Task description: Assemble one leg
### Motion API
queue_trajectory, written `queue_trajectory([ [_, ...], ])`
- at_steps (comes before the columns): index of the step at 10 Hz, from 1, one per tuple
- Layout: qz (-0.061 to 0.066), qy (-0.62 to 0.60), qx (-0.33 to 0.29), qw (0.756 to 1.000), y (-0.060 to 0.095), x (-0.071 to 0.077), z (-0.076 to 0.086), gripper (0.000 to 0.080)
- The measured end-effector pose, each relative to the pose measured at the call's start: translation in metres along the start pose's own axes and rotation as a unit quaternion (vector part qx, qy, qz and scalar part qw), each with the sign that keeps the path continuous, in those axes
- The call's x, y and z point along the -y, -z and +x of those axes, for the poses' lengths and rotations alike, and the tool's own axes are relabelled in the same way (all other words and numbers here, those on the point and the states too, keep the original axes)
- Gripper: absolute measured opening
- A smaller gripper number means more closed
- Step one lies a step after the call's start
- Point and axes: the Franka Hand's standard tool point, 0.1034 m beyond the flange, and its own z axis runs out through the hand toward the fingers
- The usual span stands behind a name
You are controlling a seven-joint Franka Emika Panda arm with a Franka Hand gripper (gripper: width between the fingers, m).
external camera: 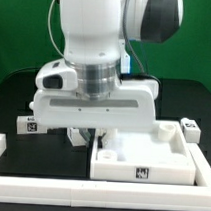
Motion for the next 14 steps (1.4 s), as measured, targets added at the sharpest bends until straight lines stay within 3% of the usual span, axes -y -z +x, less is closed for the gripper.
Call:
queue_trajectory([
  [2, -0.009, -0.039, -0.011, 0.999, -0.015, 0.007, 0.006, 0.0057],
  [5, -0.017, -0.037, -0.047, 0.998, -0.016, 0.003, 0.013, 0.0057],
  [9, -0.016, -0.037, -0.046, 0.998, -0.016, 0.003, 0.014, 0.0057],
  [11, -0.016, -0.030, -0.048, 0.998, -0.015, 0.008, 0.023, 0.0057],
  [14, -0.016, -0.014, -0.004, 1.000, -0.015, 0.011, 0.029, 0.0059],
])
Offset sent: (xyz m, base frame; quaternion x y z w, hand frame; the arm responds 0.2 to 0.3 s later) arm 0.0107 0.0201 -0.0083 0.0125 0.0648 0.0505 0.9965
